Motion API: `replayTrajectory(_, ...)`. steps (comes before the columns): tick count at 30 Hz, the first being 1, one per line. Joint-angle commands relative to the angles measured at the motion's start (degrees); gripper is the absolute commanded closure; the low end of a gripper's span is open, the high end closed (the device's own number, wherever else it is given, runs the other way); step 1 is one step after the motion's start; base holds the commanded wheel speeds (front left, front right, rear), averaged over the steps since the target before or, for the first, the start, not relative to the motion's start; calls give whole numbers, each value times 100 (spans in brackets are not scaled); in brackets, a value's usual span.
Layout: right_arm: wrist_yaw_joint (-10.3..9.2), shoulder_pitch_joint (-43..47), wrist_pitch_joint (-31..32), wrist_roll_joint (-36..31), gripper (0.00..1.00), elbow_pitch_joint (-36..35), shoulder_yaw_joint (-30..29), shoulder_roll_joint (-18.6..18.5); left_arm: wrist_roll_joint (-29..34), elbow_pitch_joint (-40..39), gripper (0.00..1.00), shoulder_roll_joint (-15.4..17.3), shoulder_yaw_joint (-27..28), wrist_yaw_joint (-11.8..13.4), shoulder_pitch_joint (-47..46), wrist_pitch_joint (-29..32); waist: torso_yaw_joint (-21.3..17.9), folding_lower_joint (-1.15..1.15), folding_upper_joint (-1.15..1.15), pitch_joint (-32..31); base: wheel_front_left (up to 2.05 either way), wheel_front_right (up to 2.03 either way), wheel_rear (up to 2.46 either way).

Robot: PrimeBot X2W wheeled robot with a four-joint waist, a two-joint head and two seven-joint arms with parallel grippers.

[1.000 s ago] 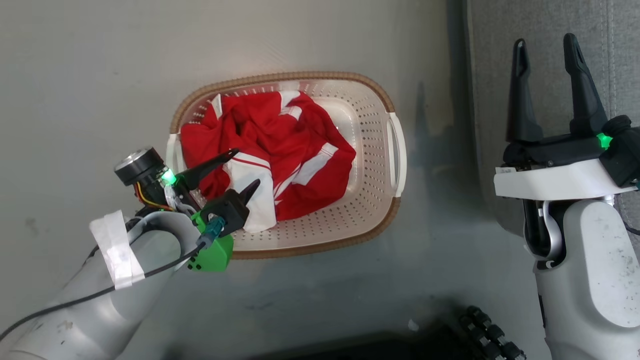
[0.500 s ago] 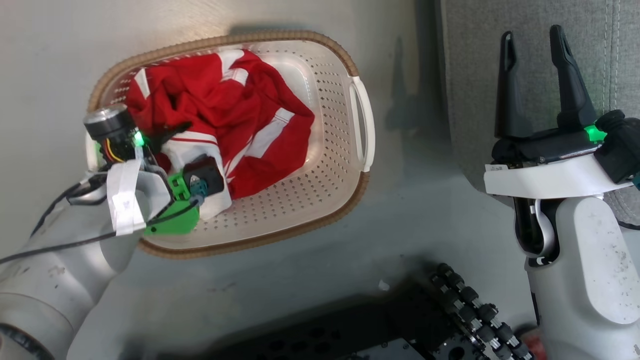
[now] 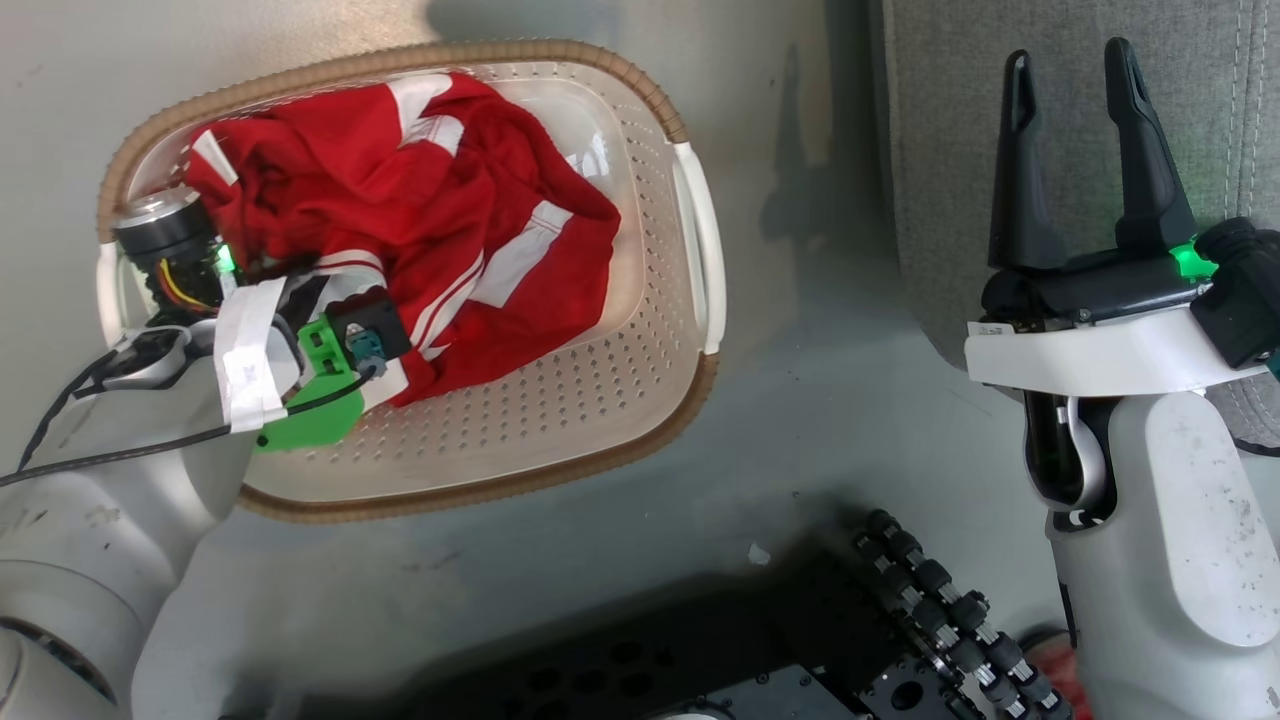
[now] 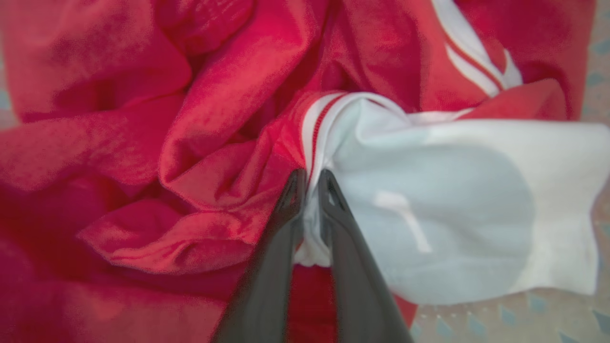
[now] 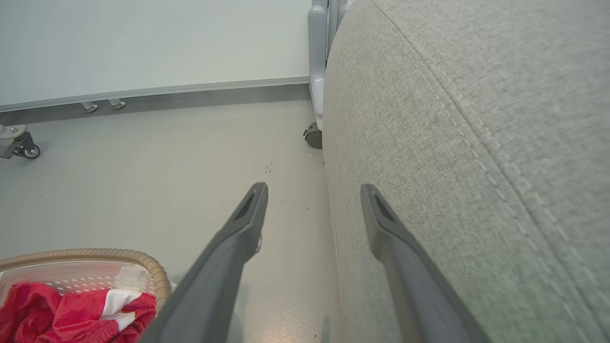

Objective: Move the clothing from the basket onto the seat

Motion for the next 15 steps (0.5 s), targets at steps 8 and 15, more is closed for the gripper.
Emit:
replayTrajectory(8,6,-53,12,-15,0,176,-13,0,-118,-78,100,-375,-103,107,-127,-430,122,1,0,-129,0,0,0)
replayTrajectory(15,4,5,7,-66,0,243,-22,-6,-225,-223,100,-550,-112,186,28,-521,218,1,0,-486,0,0,0)
